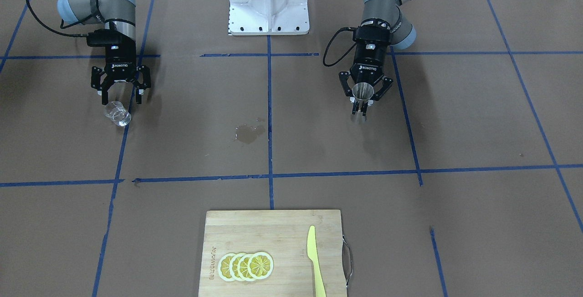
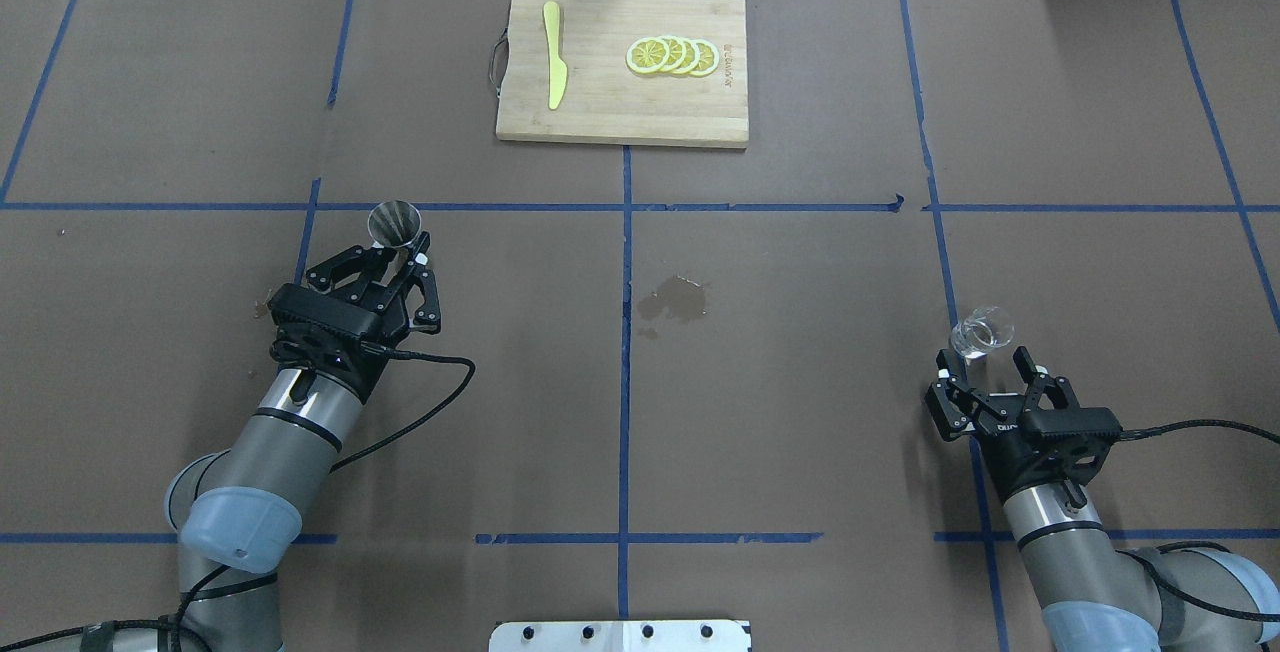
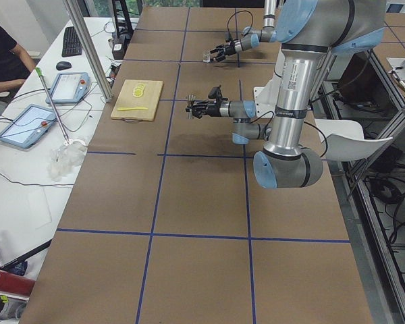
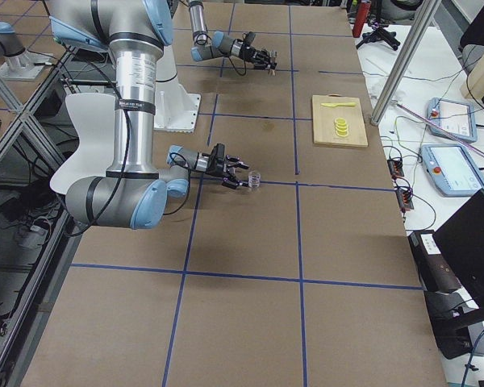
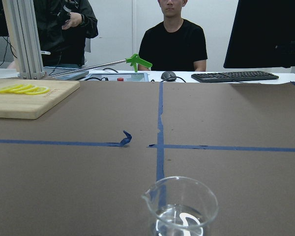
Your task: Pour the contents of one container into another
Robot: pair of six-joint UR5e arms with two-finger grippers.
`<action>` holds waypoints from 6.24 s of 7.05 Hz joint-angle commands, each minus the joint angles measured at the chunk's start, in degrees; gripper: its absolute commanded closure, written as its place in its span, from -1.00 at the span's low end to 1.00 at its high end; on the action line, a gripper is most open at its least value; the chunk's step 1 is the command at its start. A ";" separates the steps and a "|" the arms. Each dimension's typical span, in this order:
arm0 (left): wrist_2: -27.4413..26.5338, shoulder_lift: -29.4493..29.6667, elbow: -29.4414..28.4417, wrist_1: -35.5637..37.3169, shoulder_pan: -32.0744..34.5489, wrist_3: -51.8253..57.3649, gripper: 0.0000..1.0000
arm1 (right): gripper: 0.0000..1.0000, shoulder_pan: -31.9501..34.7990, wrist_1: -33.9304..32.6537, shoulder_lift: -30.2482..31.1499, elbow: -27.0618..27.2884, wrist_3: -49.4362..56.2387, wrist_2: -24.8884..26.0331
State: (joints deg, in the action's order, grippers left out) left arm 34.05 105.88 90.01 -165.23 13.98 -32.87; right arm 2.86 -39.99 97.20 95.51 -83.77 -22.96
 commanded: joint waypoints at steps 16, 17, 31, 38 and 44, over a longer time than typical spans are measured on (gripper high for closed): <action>-0.12 0.11 0.26 -0.09 0.08 0.09 1.00 | 0.38 4.78 0.17 -3.60 -3.84 0.89 -3.93; -0.12 0.11 0.43 -0.09 -0.01 0.09 1.00 | 0.73 4.78 0.17 -3.59 -3.67 0.98 -3.93; 21.74 13.29 -5.89 -5.04 2.19 7.55 1.00 | 1.00 6.11 -5.60 -15.52 15.74 28.22 -4.99; 25.72 14.88 -10.47 -14.33 1.84 22.32 1.00 | 1.00 1.19 -23.44 -26.78 22.26 31.12 -4.64; 25.90 15.85 -10.47 -15.02 0.09 22.24 1.00 | 1.00 1.44 -36.98 -34.35 22.26 35.70 -5.43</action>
State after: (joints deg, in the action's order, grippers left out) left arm 59.94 121.68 79.51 -179.84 14.67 -10.56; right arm 3.95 -74.36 63.96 117.82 -48.69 -28.11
